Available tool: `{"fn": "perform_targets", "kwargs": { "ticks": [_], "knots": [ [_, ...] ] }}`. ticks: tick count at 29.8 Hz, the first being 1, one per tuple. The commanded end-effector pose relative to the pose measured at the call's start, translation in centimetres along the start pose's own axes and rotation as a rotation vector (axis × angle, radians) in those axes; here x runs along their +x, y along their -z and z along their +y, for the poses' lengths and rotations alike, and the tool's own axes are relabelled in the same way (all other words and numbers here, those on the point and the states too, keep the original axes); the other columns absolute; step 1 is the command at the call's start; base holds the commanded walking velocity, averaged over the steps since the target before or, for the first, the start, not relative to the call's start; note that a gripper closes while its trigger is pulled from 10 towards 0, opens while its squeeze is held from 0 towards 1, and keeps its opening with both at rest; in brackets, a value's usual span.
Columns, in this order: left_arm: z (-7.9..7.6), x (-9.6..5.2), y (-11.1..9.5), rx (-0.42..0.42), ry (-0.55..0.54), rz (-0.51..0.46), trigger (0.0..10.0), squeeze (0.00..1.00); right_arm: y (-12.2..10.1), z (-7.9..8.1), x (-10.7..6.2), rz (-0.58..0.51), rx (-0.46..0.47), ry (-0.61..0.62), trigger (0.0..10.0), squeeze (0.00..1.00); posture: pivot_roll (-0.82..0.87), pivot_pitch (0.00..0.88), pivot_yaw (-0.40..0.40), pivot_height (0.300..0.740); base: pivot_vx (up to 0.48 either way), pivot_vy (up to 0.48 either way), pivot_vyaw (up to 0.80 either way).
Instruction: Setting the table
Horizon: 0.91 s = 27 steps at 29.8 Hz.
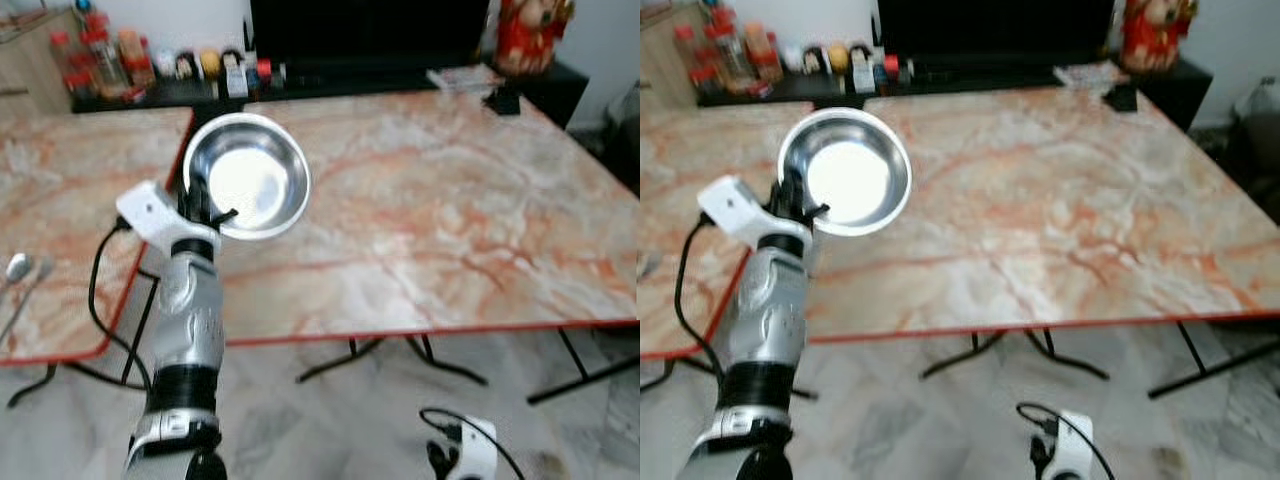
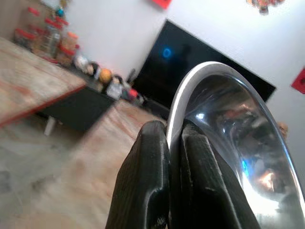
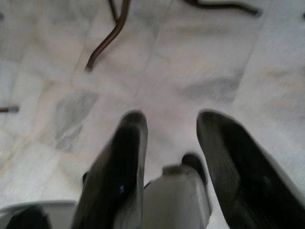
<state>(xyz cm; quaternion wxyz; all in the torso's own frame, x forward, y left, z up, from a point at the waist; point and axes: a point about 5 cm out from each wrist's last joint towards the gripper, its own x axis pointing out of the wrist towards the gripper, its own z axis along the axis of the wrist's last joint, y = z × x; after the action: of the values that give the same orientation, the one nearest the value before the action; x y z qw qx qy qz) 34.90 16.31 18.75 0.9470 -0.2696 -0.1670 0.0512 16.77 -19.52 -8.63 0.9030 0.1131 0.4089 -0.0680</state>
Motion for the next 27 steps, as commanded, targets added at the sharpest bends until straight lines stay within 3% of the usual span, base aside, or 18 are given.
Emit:
{"fn": "perform_targets", "kwargs": {
  "ticks": [1,20,27],
  "knots": [
    [-0.9,0.2,-0.5,0.002,0.036,-0.022,10.0,0.0,-0.2,-0.4,0.0,-0.009,0.007,0.012,10.0,0.0,-0.17,0.0,0.052,0.74,0.251,-0.405,0.0],
    [-0.6,0.0,0.1,0.015,0.047,0.018,10.0,0.0,-0.1,-0.3,-0.1,-0.009,0.003,0.012,10.0,0.0,-0.17,0.0,0.054,0.74,0.291,-0.376,0.0],
    [-0.7,-0.2,0.8,0.009,0.077,0.068,10.0,0.0,-0.2,-0.3,0.0,-0.011,0.001,0.012,10.0,0.0,-0.17,0.0,0.052,0.74,0.071,0.0,0.0]
  ]
}}
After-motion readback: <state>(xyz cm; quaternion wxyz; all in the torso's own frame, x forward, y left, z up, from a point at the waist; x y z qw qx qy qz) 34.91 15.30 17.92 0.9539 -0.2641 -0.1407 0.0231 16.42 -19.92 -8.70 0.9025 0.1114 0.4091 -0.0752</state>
